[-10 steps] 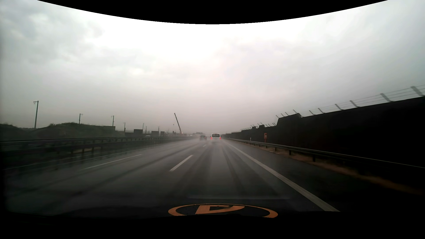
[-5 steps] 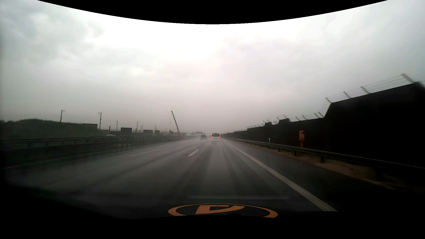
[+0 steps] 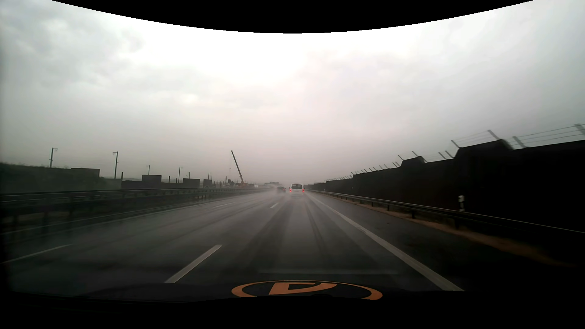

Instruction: Follow the waypoints while adhering to traffic rules and regulations

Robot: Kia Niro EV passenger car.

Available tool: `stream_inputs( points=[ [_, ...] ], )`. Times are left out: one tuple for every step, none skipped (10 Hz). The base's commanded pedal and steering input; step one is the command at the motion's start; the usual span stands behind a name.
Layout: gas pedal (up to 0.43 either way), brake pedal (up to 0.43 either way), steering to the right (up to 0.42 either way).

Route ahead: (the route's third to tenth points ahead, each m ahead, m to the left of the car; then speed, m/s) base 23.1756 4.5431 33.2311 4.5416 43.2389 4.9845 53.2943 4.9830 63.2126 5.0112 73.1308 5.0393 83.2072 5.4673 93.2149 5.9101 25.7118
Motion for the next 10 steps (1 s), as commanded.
stream_inputs(
  points=[
    [0.028,0.000,0.000],
    [0.028,0.000,-0.001],
    [0.028,0.000,-0.001],
    [0.028,0.000,-0.001],
    [0.028,0.000,-0.001],
    [0.028,0.000,-0.001],
    [0.028,0.000,-0.001],
    [0.028,0.000,0.000],
    [0.028,0.000,-0.001],
    [0.028,0.000,-0.001]
  ],
)
